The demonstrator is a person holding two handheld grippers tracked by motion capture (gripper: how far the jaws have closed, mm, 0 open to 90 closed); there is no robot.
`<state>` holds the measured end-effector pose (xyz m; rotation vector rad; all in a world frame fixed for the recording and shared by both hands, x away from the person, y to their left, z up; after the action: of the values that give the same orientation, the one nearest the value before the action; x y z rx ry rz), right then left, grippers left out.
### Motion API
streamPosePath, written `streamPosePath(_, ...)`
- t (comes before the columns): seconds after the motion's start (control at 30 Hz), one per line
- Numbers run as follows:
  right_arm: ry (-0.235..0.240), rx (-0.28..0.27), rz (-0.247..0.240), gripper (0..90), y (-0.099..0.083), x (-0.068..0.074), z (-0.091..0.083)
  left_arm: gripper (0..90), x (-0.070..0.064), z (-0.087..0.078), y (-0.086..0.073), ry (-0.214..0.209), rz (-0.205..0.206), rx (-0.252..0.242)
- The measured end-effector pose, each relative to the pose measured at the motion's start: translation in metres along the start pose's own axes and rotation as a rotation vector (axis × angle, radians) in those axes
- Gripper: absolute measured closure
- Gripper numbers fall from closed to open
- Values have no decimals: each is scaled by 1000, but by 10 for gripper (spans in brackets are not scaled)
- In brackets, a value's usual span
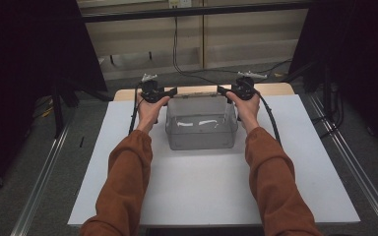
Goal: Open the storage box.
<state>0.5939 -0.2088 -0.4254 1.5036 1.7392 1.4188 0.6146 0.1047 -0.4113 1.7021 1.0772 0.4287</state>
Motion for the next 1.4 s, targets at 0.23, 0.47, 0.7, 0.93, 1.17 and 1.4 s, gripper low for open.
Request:
streamPosePath(0.23,8,-23,-62,157,1,5,-9,186,-9,-6,1,-1,45,-40)
streamPosePath(0.47,6,-63,-97,80,1,7,-20,121,-10,-16,-7,-4,64,-63)
streamPosePath(0.7,16,-108,-129,52,-3,11,-35,42,-16,-40,-12,-22,56,-107)
streamPosePath(0.93,-14,-124,-184,50,-10,17,-50,29,-17,-58,-19,-20,63,-154)
streamPosePath(1.17,-30,-139,-247,32,-15,24,-67,28,-23,-69,-31,3,125,-185)
streamPosePath(1.4,-41,-171,-234,0,-22,27,-85,28,-34,-87,-37,-5,107,-232)
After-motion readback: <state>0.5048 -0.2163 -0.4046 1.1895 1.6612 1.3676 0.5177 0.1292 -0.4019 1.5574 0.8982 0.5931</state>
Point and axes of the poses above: each handheld gripper's, and its own axes: z roughly forward along the jaws, y roughly out of its top, x roughly to its left, the point moved 2 cm from there along z, roughly forward along the jaws, and after that the axes turned 1 degree about -x, right-handed, at the moved point
